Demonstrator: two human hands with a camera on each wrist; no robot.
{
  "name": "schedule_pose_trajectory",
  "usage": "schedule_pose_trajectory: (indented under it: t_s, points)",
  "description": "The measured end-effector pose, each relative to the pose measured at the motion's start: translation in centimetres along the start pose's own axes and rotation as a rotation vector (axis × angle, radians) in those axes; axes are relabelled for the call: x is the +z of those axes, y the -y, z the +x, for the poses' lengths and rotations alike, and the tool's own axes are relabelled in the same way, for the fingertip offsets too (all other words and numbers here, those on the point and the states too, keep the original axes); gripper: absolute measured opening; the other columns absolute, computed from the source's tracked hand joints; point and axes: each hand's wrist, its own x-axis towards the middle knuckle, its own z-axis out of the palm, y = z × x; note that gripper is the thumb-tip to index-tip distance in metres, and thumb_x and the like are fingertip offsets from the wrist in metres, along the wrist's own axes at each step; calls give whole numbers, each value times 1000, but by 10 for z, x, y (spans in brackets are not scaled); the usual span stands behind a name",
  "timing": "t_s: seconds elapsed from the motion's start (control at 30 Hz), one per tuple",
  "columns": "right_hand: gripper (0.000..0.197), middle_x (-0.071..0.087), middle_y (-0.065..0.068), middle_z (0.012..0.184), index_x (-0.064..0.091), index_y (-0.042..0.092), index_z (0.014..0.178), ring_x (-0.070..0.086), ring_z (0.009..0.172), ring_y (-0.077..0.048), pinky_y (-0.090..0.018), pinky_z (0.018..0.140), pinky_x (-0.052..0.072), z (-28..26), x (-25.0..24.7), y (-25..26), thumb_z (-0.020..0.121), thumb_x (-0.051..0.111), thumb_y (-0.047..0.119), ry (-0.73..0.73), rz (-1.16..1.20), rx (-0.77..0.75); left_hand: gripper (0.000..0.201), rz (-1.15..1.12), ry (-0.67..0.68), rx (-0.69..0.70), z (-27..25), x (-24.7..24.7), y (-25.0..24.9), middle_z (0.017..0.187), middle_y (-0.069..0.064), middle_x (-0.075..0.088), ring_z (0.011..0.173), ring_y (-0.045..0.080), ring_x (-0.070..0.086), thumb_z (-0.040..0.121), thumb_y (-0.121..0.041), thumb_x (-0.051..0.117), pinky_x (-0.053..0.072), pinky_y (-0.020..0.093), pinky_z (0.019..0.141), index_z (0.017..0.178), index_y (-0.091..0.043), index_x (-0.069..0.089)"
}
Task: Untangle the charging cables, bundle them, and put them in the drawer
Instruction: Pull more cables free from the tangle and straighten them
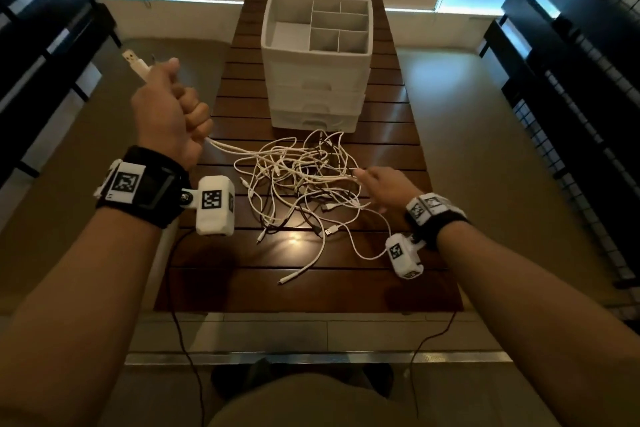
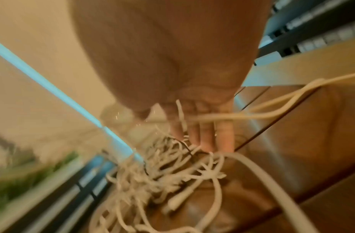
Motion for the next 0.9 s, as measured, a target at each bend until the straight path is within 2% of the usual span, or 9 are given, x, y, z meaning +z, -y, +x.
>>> schedule_pose_trajectory:
  t_s: [0.07, 0.13, 0.2, 0.33, 0.4, 0.53, 0.67, 0.8, 0.9]
  points:
    - [30, 68, -5, 85, 65, 12, 104, 75, 80, -34, -38, 60, 60, 7, 16, -7, 108, 47, 36, 62, -91, 77, 49, -3, -12, 15, -1, -2, -4, 56, -7, 17, 48, 12, 11, 102, -37, 55, 16, 26, 40, 60, -29, 30]
    - [27, 74, -10, 89, 68, 8, 100, 77, 83, -33, -47, 72, 65, 9, 29, -8, 104, 57, 32, 161, -111, 131, 49, -8, -10, 29, -2, -3, -8, 57, -7, 17, 48, 12, 11, 102, -37, 55, 16, 26, 40, 61, -29, 30]
    - [35, 73, -10, 102, 64, 8, 103, 75, 94, -31, -47, 85, 63, 9, 38, -6, 96, 69, 43, 171, -263, 131, 50, -3, 3, 38, -2, -3, -10, 57, -7, 16, 48, 12, 10, 102, -38, 56, 16, 26, 40, 61, -29, 29]
    - [70, 53, -9, 126, 54, 17, 122, 65, 108, -33, -49, 89, 58, 10, 64, -4, 80, 76, 68, 36, -441, 99, 50, 4, 38, 34, -3, 1, -7, 54, -8, 17, 46, 12, 11, 102, -39, 55, 17, 25, 39, 60, -29, 29]
    - [60, 58, -9, 121, 56, 17, 114, 66, 101, -33, -44, 82, 56, 10, 73, -4, 83, 74, 65, 7, -494, 50, 51, -4, 38, 30, -4, 2, -6, 54, -7, 17, 46, 11, 10, 103, -38, 55, 16, 25, 39, 60, -29, 29]
    - [52, 64, -1, 86, 57, 17, 80, 61, 71, -22, -34, 67, 53, 4, 79, -1, 85, 72, 67, 173, -450, 85, 52, -4, 67, 28, -7, 5, -6, 53, -7, 17, 46, 12, 10, 104, -37, 54, 15, 26, 38, 60, -29, 28]
    - [45, 62, 0, 73, 56, 17, 71, 64, 69, -21, -29, 61, 50, 1, 95, 7, 93, 69, 55, 129, -354, 80, 53, 4, 95, 30, -13, 9, -4, 52, -7, 16, 45, 12, 9, 105, -36, 53, 15, 25, 38, 59, -28, 27]
    - [34, 75, -10, 79, 71, 3, 84, 73, 70, -26, -32, 59, 58, -3, 94, 13, 100, 64, 33, 170, -204, 65, 52, 14, 96, 31, -14, 7, -3, 52, -7, 17, 45, 12, 10, 104, -36, 53, 15, 25, 38, 59, -28, 29]
    - [28, 79, -11, 84, 72, 0, 95, 70, 61, -19, -19, 41, 47, -10, 78, 14, 104, 59, 23, 192, -144, 43, 53, 0, 83, 31, -12, 3, -7, 51, -8, 18, 44, 12, 11, 104, -37, 54, 17, 24, 37, 58, -28, 30]
